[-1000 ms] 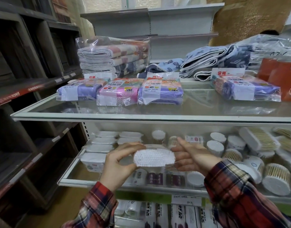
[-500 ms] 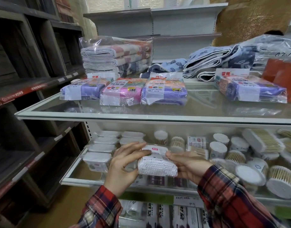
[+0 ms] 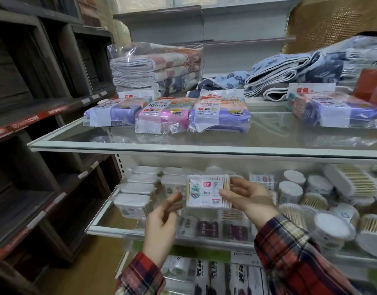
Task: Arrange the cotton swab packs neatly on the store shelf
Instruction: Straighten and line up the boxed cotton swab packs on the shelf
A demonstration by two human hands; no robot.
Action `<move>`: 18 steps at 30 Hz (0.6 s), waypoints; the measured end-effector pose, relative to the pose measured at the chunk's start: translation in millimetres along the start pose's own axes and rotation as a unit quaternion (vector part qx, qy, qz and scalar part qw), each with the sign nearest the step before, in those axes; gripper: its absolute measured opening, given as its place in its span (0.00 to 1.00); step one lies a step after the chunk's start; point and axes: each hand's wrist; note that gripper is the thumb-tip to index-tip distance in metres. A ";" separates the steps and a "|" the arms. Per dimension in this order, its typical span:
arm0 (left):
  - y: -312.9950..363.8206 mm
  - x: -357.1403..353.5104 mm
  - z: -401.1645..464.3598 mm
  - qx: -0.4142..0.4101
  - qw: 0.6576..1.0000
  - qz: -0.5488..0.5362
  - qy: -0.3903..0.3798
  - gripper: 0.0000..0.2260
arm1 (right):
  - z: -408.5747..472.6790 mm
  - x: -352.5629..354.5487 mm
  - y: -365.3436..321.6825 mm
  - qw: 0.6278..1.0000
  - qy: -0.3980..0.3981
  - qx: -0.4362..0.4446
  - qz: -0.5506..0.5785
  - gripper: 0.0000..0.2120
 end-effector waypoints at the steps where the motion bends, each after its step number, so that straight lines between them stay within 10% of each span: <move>1: -0.4 -2.0 -2.2 0.010 1.000 -0.005 -0.008 0.22 | 0.5 -2.8 1.8 1.000 -0.002 0.000 -0.007 0.23; 18: -21.6 -16.2 -14.1 0.083 0.995 0.025 0.043 0.29 | -2.3 -71.7 42.2 0.997 -0.001 0.024 -0.068 0.19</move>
Point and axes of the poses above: each hand's wrist, its own z-axis towards the middle knuckle, its own x-axis out of the back of the hand, y = z × x, and after that the axes turned 13 degrees about y, right-handed
